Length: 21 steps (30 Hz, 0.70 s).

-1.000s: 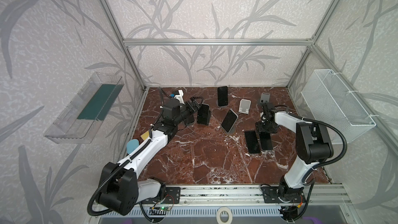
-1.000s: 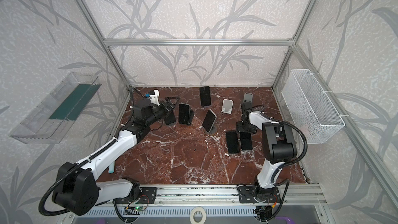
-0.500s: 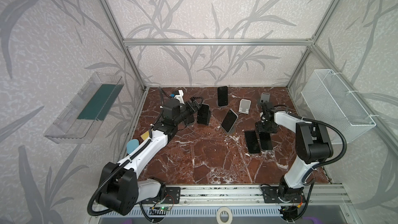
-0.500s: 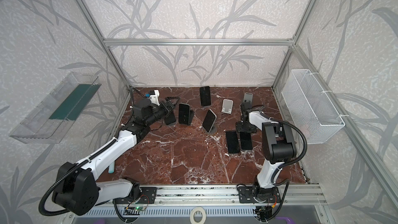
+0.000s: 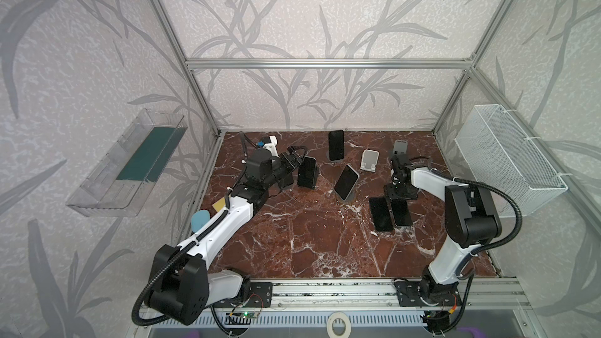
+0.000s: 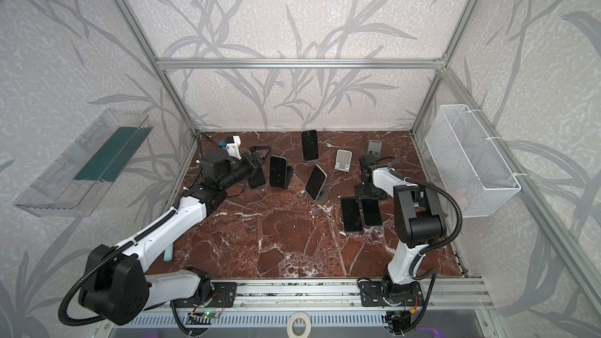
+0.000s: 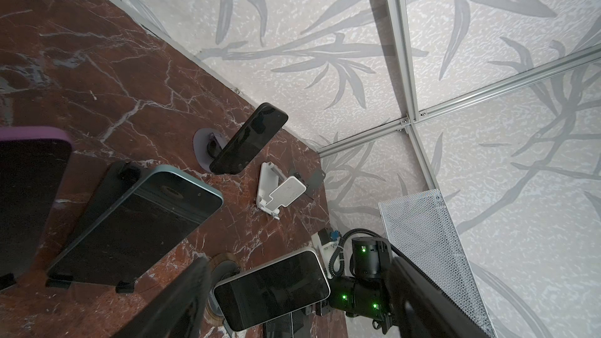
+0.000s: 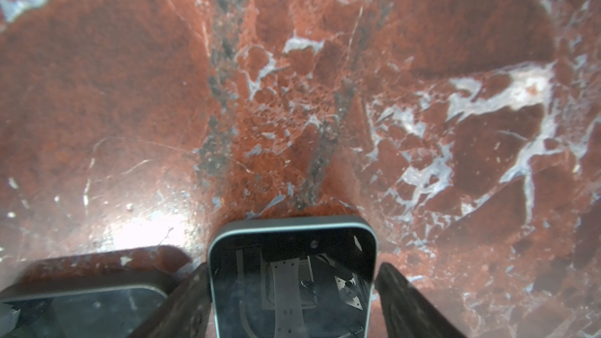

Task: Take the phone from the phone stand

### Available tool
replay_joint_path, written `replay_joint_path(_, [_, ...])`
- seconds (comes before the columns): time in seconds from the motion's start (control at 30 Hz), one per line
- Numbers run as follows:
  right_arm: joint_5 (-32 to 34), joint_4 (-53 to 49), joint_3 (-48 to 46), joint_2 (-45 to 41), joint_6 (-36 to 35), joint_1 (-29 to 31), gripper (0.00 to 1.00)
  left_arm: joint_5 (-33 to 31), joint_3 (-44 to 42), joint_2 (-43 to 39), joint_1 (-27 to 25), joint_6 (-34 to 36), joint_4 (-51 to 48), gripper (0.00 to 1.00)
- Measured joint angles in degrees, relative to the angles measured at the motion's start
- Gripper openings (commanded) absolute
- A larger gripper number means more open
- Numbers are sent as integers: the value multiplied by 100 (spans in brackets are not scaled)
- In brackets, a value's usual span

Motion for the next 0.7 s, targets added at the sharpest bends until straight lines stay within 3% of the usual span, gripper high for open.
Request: replay_joint_path(0.7, [-87, -328, -186, -197, 151, 131, 78, 2, 0, -48, -50, 2, -2, 86])
